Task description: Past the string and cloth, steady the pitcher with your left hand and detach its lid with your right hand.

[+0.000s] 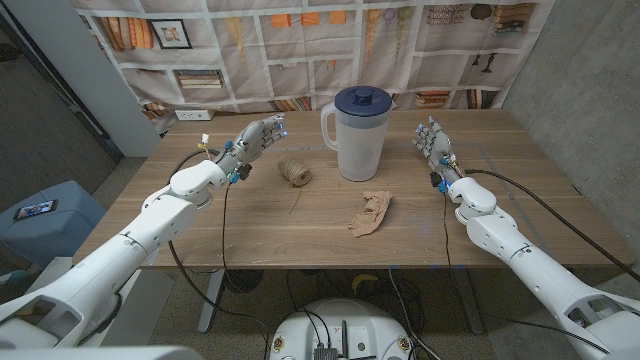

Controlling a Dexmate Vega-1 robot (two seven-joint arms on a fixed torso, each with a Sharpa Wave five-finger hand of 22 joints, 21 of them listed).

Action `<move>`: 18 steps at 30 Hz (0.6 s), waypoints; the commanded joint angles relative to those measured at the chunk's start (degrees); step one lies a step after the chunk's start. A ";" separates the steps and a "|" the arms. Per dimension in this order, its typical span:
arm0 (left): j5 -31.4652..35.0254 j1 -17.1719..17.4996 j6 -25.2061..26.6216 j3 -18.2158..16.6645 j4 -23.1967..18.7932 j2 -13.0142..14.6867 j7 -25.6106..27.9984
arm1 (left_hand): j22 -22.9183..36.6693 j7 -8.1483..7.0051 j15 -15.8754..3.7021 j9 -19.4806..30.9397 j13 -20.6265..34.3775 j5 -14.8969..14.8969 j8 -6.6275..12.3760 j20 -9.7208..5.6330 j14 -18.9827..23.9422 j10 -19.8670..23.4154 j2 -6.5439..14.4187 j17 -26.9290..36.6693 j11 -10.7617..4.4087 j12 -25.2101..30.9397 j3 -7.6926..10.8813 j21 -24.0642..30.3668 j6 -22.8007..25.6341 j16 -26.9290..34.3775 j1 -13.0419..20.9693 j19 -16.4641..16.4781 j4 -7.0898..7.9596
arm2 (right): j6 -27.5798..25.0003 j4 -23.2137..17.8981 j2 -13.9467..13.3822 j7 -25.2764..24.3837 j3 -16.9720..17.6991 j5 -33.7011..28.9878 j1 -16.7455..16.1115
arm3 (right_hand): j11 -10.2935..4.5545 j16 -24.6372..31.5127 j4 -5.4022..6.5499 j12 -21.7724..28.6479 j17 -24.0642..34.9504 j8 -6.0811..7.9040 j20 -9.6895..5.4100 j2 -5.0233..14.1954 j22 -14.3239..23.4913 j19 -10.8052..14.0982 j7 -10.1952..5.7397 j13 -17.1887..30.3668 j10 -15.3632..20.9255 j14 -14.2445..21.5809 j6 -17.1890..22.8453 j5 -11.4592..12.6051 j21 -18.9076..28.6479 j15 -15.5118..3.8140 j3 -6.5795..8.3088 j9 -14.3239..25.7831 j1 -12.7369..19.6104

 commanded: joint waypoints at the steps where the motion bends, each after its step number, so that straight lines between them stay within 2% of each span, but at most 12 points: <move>1: 0.86 -2.26 -0.30 1.22 0.57 1.72 -5.69 | 0.12 -0.04 -0.03 0.31 0.25 0.20 0.16 0.47 0.07 -0.17 -0.19 0.20 -0.20 0.07 0.04 -0.06 0.04 0.16 1.21 0.02 -0.26 | 0.23 0.85 -0.15 0.04 0.06 -0.32 0.36 | 0.00 0.54 0.16 0.16 -0.01 0.40 0.17 -0.14 0.17 -0.20 0.08 0.12 -0.31 -0.36 0.51 0.23 0.28 0.01 -0.22 0.29 -0.15; 9: 0.90 -2.93 -0.53 1.42 0.98 2.43 -7.72 | 0.10 0.05 0.26 0.36 0.31 0.21 -0.22 1.01 -0.39 -0.77 -0.97 0.24 -0.03 -0.26 0.15 -0.31 -1.02 -0.06 2.48 -0.51 -0.29 | 0.40 0.73 -0.14 -0.60 0.18 -0.56 0.15 | -0.01 0.54 0.15 0.17 -0.14 0.40 0.29 -0.08 0.17 -0.19 0.05 0.12 -0.39 -0.32 0.48 0.27 0.31 0.01 -0.19 0.29 -0.13; 15: 1.89 -4.95 -0.39 2.61 2.08 2.21 -9.65 | 0.10 0.08 0.36 0.39 0.35 0.26 -0.27 1.66 -0.51 -0.84 -1.41 0.25 -0.23 -0.31 0.32 -0.64 -1.37 -0.06 3.51 -1.53 -0.27 | -0.12 0.26 -0.25 -1.32 0.17 -0.76 -0.08 | -0.05 0.60 0.18 0.20 -0.23 0.39 0.34 -0.01 0.17 -0.10 0.07 0.12 -0.40 -0.17 0.44 0.30 0.35 0.17 -0.18 0.29 -0.15; 18: 2.66 -5.96 -0.33 3.34 2.50 1.91 -10.24 | 0.10 0.14 -0.14 0.43 0.39 0.30 -0.24 2.37 0.84 -0.35 -2.00 0.27 -0.07 -0.14 0.53 -0.59 -1.60 0.40 4.86 -1.90 -0.26 | 0.05 0.43 -0.07 -1.32 0.22 -0.60 -0.18 | -0.13 0.64 0.16 0.22 -0.27 0.39 0.35 0.10 0.17 -0.02 0.05 0.12 -0.36 -0.09 0.42 0.33 0.39 0.21 -0.13 0.29 -0.10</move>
